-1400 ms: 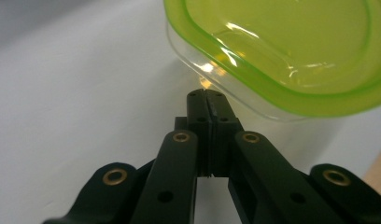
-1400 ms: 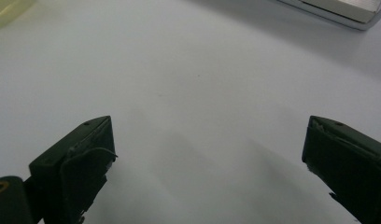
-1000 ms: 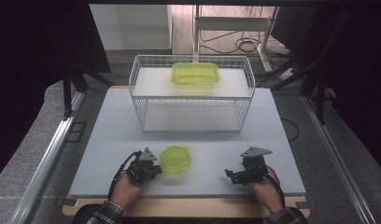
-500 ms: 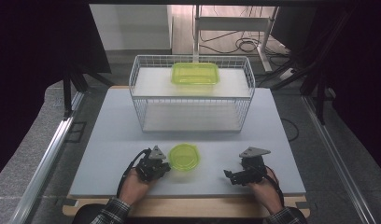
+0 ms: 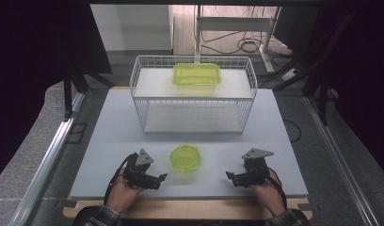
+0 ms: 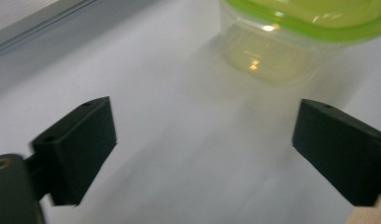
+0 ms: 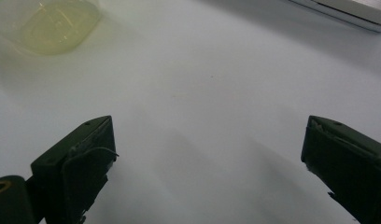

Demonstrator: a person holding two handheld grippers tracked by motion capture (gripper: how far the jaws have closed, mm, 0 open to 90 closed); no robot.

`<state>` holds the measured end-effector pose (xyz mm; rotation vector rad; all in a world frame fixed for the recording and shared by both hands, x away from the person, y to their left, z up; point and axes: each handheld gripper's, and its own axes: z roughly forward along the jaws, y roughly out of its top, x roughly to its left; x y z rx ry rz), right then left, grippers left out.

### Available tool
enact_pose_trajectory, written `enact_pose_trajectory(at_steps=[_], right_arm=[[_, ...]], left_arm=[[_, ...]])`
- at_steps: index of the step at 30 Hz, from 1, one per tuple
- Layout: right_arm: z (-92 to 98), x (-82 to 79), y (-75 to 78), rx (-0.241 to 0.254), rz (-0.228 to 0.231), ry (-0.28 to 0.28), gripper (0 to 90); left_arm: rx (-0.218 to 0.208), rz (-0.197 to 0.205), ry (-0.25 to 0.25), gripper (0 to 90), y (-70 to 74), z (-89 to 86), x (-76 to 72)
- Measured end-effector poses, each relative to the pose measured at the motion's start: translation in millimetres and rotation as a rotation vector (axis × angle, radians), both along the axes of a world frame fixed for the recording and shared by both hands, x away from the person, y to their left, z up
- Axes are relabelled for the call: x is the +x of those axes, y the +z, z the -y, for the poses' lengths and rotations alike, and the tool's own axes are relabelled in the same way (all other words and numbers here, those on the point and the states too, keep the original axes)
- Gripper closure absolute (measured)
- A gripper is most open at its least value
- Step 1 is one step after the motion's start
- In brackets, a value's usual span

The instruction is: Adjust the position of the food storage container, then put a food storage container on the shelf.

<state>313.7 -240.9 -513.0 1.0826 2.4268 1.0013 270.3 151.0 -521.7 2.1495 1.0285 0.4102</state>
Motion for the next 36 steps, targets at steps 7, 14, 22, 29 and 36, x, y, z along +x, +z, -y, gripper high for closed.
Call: enact_pose_trajectory(at_steps=[7,14,22,29,36], right_arm=[[0.4,-0.5,1.6,0.032,0.004,0.005,2.9],[2.3,0.2,3.8,0.051,0.015,0.003,2.9],[2.7,1.8,9.8,0.085,0.034,-0.006,2.5],[-1.0,5.2,18.9,0.108,0.079,0.009,2.8],[-6.5,10.7,23.2,0.179,0.029,0.013,3.9]], left_arm=[[-0.021,0.031,-0.026,0.4,-3.6,-5.9,-8.9],[-0.022,0.037,-0.033,0.0,-7.5,-12.2,-12.6],[0.01,0.032,-0.042,0.0,-10.8,-13.5,-16.0],[0.017,0.028,-0.053,0.0,-12.2,-12.7,-15.1],[-0.004,0.034,-0.045,0.0,-10.8,-14.6,-14.9]])
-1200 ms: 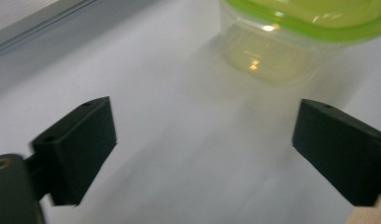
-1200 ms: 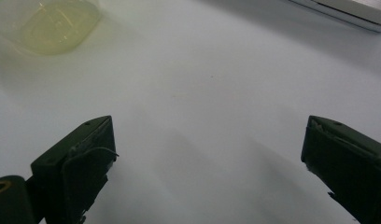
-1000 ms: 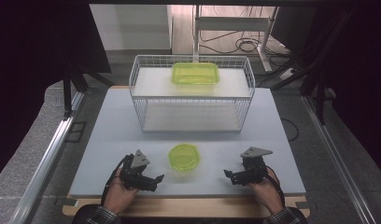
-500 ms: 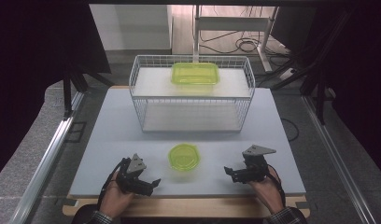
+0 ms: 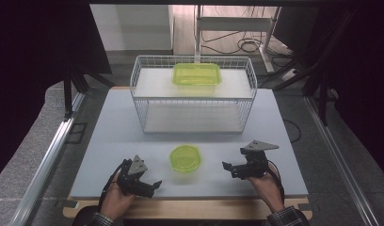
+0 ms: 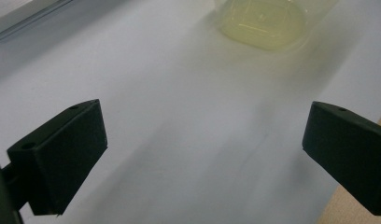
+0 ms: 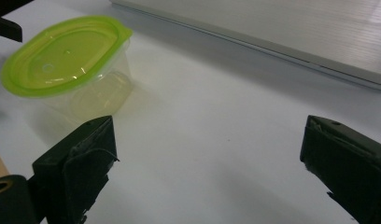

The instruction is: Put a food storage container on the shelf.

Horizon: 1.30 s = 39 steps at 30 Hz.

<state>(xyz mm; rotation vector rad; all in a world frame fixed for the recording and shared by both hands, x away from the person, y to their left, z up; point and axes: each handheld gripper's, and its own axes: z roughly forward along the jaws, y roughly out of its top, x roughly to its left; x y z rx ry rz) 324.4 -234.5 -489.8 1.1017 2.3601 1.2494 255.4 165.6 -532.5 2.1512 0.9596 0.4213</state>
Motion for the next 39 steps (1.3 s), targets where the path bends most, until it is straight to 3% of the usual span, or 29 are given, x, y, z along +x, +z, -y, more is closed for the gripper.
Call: enact_pose_trajectory(at_steps=[9,16,20,25,39], right_arm=[[-12.5,10.1,5.1,0.051,-0.05,-0.004,4.9],[-33.6,22.3,6.1,0.064,-0.132,0.028,2.1],[-44.8,26.2,9.5,0.068,-0.158,0.048,10.9],[-52.6,34.8,11.1,0.126,-0.223,0.08,23.6],[-77.4,50.9,-1.8,0.17,-0.375,0.12,49.4]], left_arm=[[-0.018,-0.004,0.002,0.0,1.4,-1.1,0.1],[-0.011,0.004,0.008,0.0,2.4,-4.0,-0.1],[-0.006,0.006,0.014,0.0,2.4,-6.2,0.0],[0.003,0.011,0.013,0.0,2.8,-7.1,-0.4],[0.01,0.013,0.003,0.0,2.8,-5.9,-1.1]])
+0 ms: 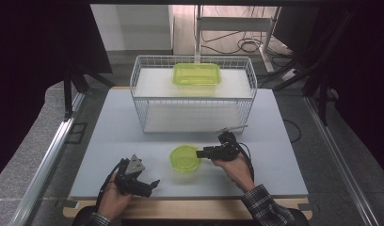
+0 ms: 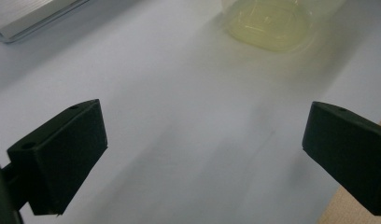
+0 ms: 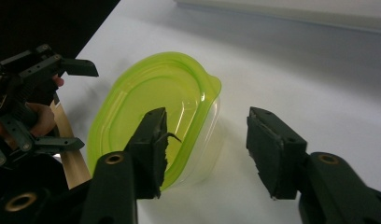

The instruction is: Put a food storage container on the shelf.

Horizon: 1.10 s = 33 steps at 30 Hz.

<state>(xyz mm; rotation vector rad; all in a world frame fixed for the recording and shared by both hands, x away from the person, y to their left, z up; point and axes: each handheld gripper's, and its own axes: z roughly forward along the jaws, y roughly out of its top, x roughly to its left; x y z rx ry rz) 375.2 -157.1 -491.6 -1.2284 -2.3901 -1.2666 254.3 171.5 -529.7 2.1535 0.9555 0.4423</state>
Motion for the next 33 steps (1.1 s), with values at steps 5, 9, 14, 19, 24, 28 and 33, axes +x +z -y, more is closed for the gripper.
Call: enact_pose_trajectory(at_steps=[5,9,14,19,24,28,33], right_arm=[[-3.1,6.4,-5.8,0.021,-0.062,0.009,58.6],[-4.5,10.4,-8.2,0.048,-0.123,0.013,70.3],[-4.1,14.3,-8.1,0.076,-0.181,0.026,79.4],[-3.0,15.6,-9.1,0.1,-0.216,0.029,80.6],[-2.1,14.9,-7.8,0.125,-0.23,0.027,81.3],[2.0,14.7,-3.5,0.128,-0.216,0.016,81.4],[7.6,14.7,3.2,0.151,-0.205,0.009,81.4]], left_arm=[[0.012,-0.004,-0.012,0.0,-1.0,1.4,0.2],[0.021,-0.001,-0.014,0.0,-1.2,2.7,-0.3],[0.025,0.0,-0.013,0.0,-1.2,2.3,-0.4],[0.028,0.004,-0.009,0.0,-1.0,1.4,-0.5],[0.025,0.007,-0.002,0.0,-0.5,0.1,-0.4],[0.022,0.01,0.0,0.0,-0.3,-0.5,-0.3],[0.022,0.01,0.0,0.0,-0.3,-0.4,-0.3]])
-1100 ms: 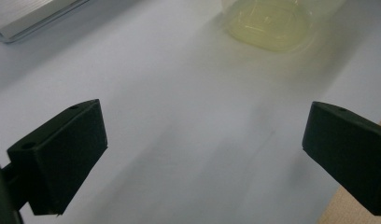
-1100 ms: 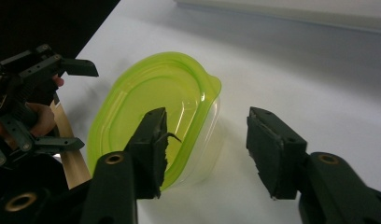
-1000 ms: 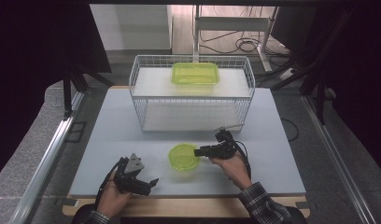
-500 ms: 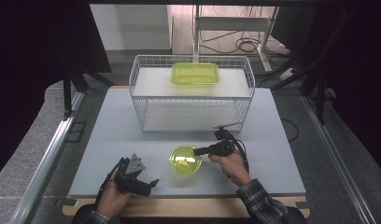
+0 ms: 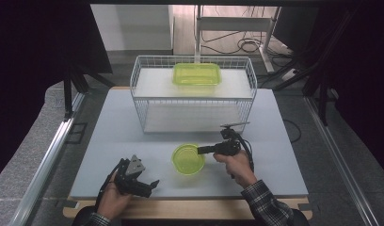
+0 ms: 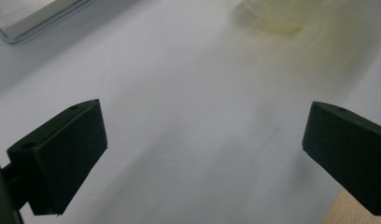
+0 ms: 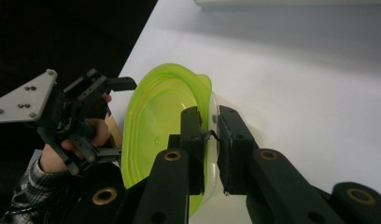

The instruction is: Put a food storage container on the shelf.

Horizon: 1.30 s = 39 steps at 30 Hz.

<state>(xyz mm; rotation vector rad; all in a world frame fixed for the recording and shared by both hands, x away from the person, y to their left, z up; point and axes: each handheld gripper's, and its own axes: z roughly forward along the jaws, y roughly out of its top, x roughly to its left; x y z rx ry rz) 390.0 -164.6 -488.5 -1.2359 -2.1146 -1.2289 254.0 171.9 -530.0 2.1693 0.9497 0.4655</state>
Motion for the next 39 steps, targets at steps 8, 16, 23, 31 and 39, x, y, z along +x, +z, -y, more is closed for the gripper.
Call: enact_pose_trajectory(at_steps=[8,16,23,31,39], right_arm=[[10.8,1.6,15.8,0.043,0.018,-0.024,81.4],[16.1,3.7,28.2,0.058,0.034,-0.043,81.3],[21.3,5.9,42.9,0.078,0.053,-0.06,81.3],[26.4,8.5,61.3,0.093,0.074,-0.074,81.4],[31.1,11.6,79.6,0.112,0.1,-0.089,81.4]], left_arm=[[-0.006,-0.001,0.002,0.0,0.0,-0.6,0.3],[-0.001,-0.003,-0.002,0.0,-0.4,-0.1,0.5],[-0.003,-0.002,-0.001,0.0,-0.4,-0.2,0.5],[-0.004,-0.002,0.0,0.0,-0.5,-0.2,0.6],[0.003,-0.004,-0.004,0.0,-0.7,0.2,0.6]])
